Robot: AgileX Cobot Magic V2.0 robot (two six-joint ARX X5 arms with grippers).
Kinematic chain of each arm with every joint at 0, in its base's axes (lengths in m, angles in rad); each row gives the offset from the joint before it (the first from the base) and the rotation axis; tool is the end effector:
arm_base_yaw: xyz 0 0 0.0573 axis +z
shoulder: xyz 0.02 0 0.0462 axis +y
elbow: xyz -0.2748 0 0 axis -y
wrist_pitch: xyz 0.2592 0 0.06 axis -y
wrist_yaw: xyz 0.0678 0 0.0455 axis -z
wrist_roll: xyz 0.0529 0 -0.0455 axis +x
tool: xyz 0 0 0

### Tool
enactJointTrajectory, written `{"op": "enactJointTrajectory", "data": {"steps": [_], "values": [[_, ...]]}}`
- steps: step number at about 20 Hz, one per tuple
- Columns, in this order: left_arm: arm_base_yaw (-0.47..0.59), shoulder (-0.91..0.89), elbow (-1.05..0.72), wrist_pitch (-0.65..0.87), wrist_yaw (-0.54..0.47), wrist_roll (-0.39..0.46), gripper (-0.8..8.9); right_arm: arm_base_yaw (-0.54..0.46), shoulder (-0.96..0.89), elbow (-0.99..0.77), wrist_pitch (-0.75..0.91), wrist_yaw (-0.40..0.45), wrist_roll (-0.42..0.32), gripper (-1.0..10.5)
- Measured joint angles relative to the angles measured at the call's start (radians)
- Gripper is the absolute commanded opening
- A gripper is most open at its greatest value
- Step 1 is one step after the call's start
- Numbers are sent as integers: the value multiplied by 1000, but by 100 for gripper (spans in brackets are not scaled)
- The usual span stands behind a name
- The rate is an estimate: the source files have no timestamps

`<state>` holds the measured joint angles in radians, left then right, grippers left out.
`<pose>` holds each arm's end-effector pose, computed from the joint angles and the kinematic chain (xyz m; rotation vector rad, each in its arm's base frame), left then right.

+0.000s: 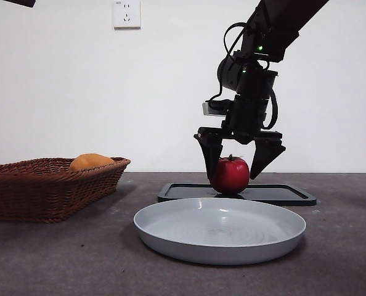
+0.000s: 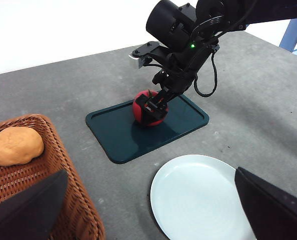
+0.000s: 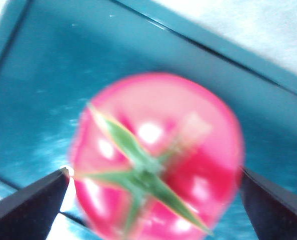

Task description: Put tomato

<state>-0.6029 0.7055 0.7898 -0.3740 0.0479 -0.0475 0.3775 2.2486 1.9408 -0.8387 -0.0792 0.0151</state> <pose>0.1465 -0.1039 0.3288 0.0353 0.2988 -0.6391 0.4699 0.1908 0.1864 -0.1585 1.1455 0.3965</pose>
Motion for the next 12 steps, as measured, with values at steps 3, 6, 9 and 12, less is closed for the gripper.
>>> {"op": "enactJointTrajectory", "data": {"steps": [3,6,9,12], "values": [[0,0,0,0,0,0,752,0,0,48,-87,0,1,766],[0,0,0,0,0,0,752,0,0,214,-245,0,2,765],[0,0,0,0,0,0,752,0,0,405,-447,0,2,765],[0,0,0,0,0,0,752,0,-16,542,-504,1,10,765]]}}
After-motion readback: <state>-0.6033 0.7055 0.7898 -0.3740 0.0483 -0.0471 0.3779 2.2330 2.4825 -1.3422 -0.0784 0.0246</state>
